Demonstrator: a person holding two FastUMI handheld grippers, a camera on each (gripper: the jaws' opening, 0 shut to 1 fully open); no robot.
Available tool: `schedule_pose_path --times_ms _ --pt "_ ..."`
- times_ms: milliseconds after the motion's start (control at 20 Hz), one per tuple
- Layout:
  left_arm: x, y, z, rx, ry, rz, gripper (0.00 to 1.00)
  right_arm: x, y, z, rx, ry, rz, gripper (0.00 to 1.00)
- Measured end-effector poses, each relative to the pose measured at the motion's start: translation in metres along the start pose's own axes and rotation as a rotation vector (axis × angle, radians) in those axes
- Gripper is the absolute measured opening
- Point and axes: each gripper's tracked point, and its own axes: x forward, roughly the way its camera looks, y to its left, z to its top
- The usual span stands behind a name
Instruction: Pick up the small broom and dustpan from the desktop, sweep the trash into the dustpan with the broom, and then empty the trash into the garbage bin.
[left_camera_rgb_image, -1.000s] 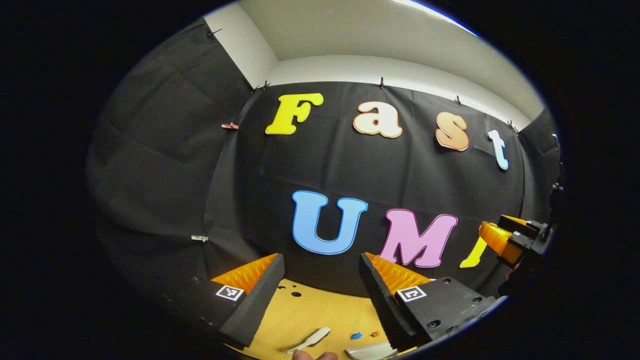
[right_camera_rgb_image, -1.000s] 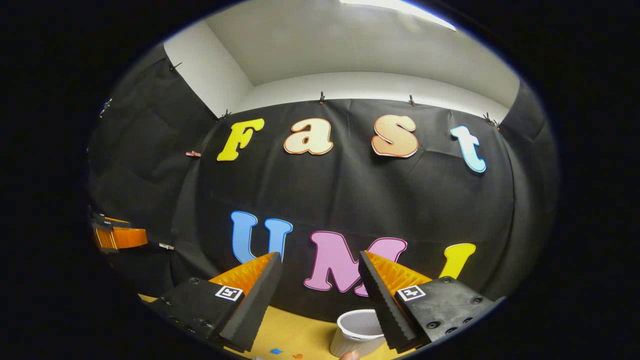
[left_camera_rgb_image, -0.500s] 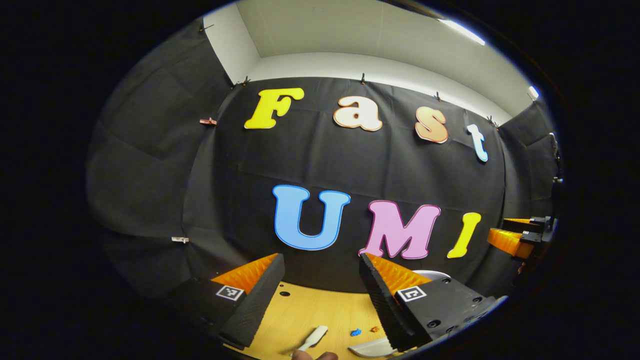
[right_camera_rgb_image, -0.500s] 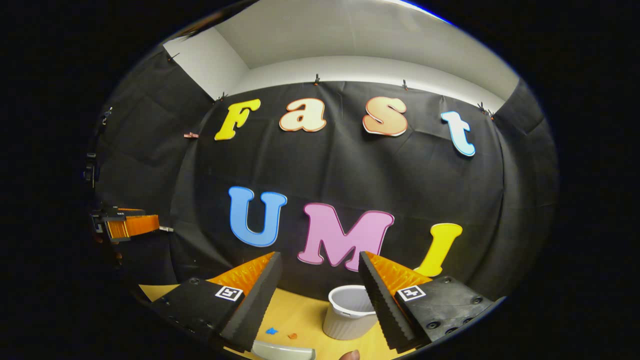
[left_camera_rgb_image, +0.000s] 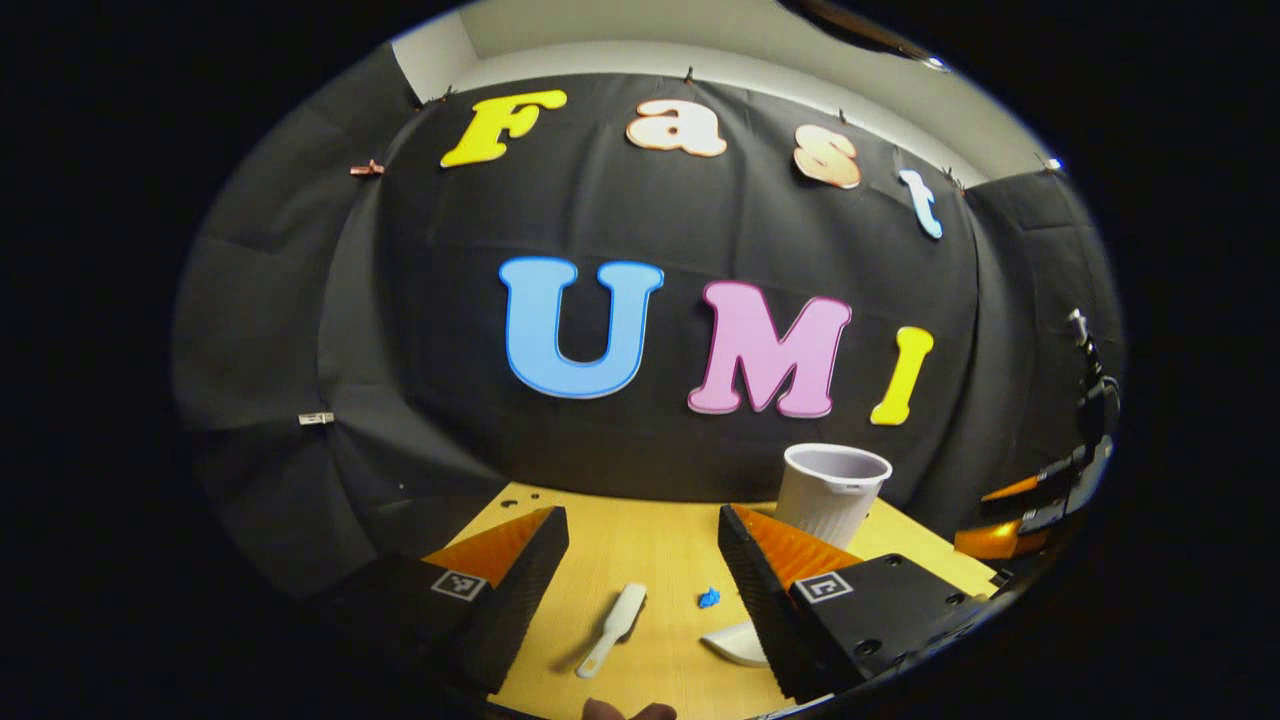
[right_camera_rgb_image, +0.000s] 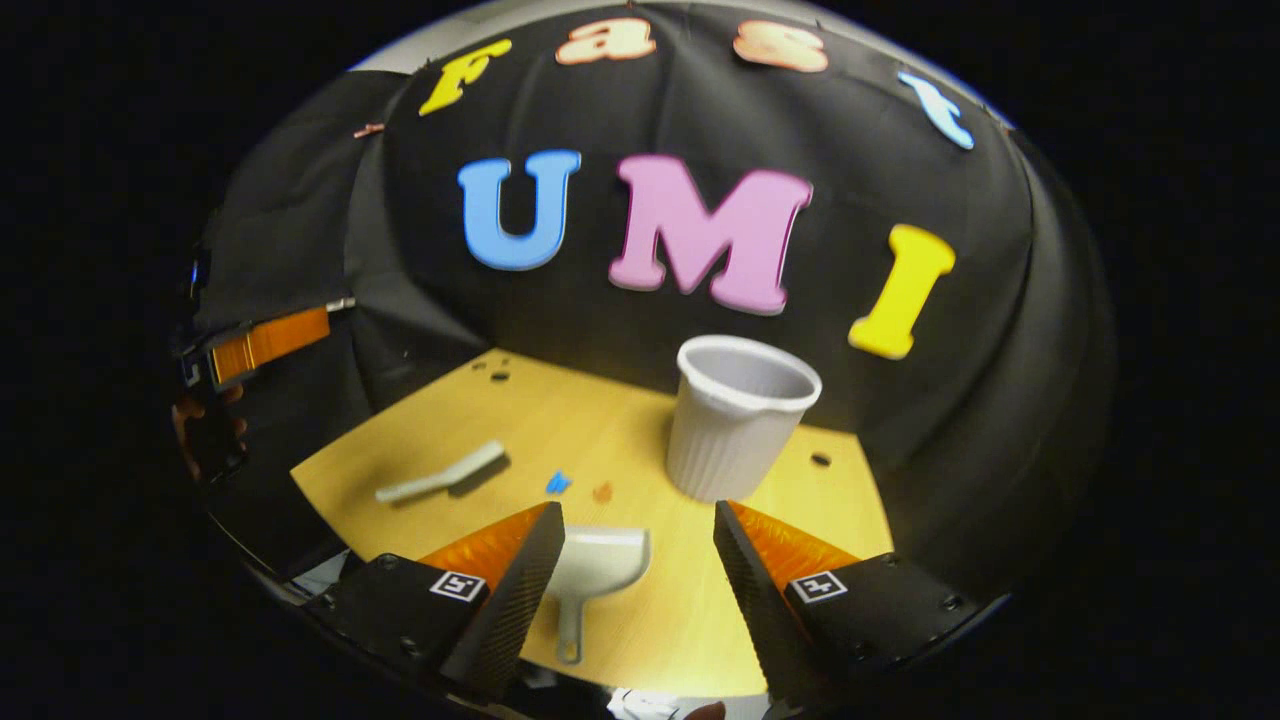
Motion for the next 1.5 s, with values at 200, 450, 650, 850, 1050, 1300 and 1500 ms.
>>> schedule_pose_path --times_ms 200,450,650,850,1050,1300,1500 --pt "0.021 0.007 -0.019 0.035 0.048 0.046 0.96 0.046 0.017 -0.089 0.014 0.298 0.051 0.93" --pt "0.031 0.019 -0.030 0.023 0.079 0.078 0.96 0.098 0.053 -0.159 0.046 0.513 0.082 0.92" --pt "0.029 0.034 -0.043 0.055 0.107 0.097 0.96 0.137 0.061 -0.183 0.042 0.580 0.040 0.91" --pt "0.026 0.047 -0.060 0.059 0.149 0.110 0.96 0.156 0.070 -0.194 0.098 0.614 0.021 0.88" --pt "0.026 0.056 -0.067 0.057 0.164 0.114 0.96 0.165 0.074 -0.199 0.109 0.635 0.013 0.70" --pt "0.039 0.056 -0.091 0.057 0.229 0.080 0.96 0.165 0.072 -0.196 0.085 0.625 0.035 0.39" --pt "0.057 0.051 -0.129 0.048 0.377 0.002 0.96 0.154 0.062 -0.190 0.039 0.616 0.049 0.34"
